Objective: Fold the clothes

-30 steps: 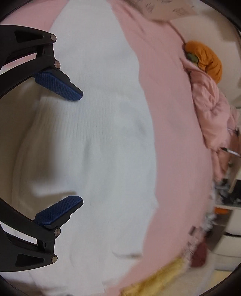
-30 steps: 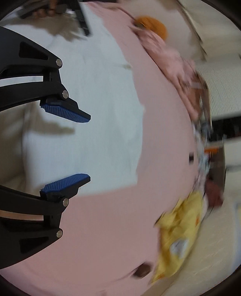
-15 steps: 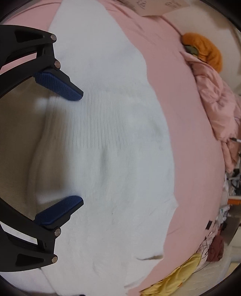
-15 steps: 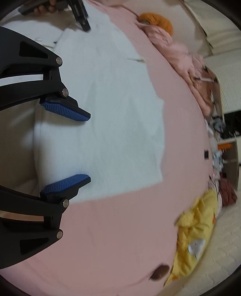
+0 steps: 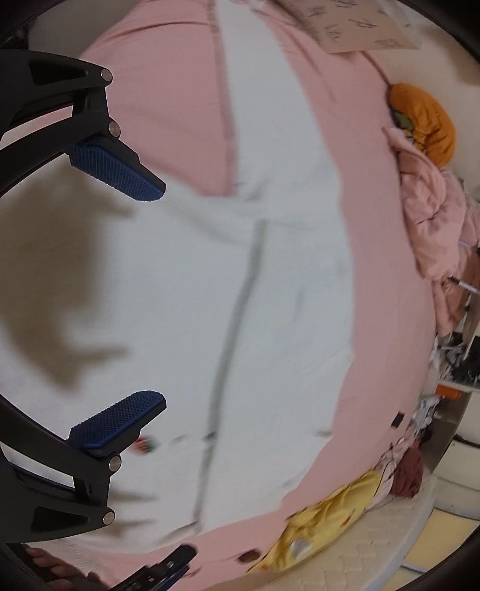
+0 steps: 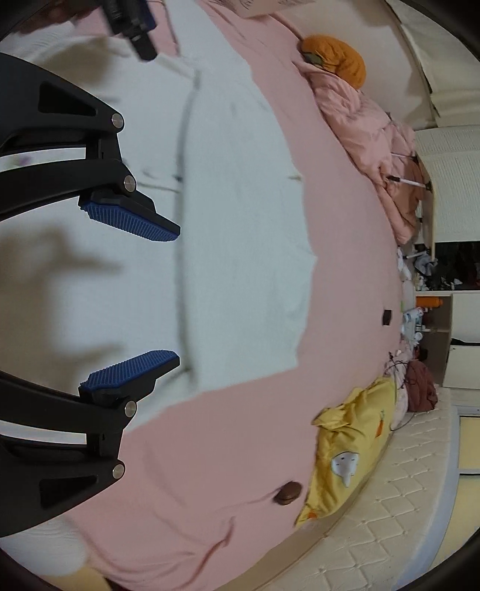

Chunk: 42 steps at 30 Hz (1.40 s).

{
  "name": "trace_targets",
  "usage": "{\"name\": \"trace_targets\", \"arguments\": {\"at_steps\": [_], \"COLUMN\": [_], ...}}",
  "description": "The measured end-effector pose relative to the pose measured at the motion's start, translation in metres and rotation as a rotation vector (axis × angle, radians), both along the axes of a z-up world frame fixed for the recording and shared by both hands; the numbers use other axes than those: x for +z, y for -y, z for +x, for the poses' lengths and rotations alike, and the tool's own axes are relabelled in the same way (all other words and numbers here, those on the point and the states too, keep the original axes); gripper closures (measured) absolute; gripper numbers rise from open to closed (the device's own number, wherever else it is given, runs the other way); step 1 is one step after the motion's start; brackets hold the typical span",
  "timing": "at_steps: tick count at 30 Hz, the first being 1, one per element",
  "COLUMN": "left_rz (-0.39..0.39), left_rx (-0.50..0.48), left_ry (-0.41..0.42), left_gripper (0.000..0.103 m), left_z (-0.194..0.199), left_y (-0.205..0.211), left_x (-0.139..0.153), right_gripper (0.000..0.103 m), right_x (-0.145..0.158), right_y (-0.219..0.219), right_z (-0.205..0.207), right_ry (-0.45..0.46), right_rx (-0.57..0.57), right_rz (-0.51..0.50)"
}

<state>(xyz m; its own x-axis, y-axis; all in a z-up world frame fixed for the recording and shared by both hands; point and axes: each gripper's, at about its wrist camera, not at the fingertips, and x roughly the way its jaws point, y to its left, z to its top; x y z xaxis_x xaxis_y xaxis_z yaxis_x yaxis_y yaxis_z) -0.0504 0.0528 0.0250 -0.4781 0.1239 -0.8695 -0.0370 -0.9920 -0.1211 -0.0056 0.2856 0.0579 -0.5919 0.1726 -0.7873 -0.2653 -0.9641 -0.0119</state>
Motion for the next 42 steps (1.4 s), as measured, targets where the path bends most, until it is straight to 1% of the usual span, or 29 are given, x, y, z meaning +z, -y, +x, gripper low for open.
{"name": "trace_targets", "arguments": {"at_steps": [4, 8, 12, 13, 14, 16, 18, 22, 27, 42], "left_rz": [-0.018, 0.006, 0.012, 0.012, 0.014, 0.010, 0.000, -0.012, 0.001, -0.004], "left_rx": [-0.036, -0.055, -0.068, -0.079, -0.083, -0.084, -0.094, -0.096, -0.081, -0.090], "left_ry": [0.008, 0.043, 0.087, 0.086, 0.067, 0.030, 0.017, 0.040, 0.041, 0.057], "left_gripper": [0.000, 0.000, 0.000, 0.000, 0.000, 0.000, 0.000, 0.000, 0.000, 0.000], "left_z": [0.045, 0.081, 0.104, 0.106, 0.109, 0.113, 0.117, 0.114, 0.114, 0.112], "left_y": [-0.010, -0.016, -0.024, -0.026, -0.028, -0.030, -0.032, -0.033, -0.030, -0.030], "left_x": [-0.005, -0.018, -0.036, -0.036, -0.031, -0.023, -0.022, -0.025, -0.026, -0.029], "right_gripper": [0.041, 0.041, 0.041, 0.041, 0.041, 0.041, 0.041, 0.041, 0.040, 0.040], "right_x": [0.003, 0.003, -0.002, -0.003, -0.005, -0.005, -0.003, 0.001, 0.001, -0.003], "right_y": [0.011, 0.020, 0.025, 0.027, 0.028, 0.029, 0.029, 0.029, 0.027, 0.025], "right_z": [0.036, 0.069, 0.095, 0.098, 0.100, 0.104, 0.106, 0.109, 0.109, 0.107], "right_ry": [0.021, 0.033, 0.023, 0.030, 0.038, 0.039, 0.032, 0.017, 0.022, 0.032], "right_rx": [0.008, 0.029, 0.047, 0.055, 0.062, 0.065, 0.070, 0.071, 0.073, 0.072], "right_rz": [-0.007, 0.017, 0.002, 0.015, 0.021, 0.014, 0.018, 0.014, 0.004, 0.001]}}
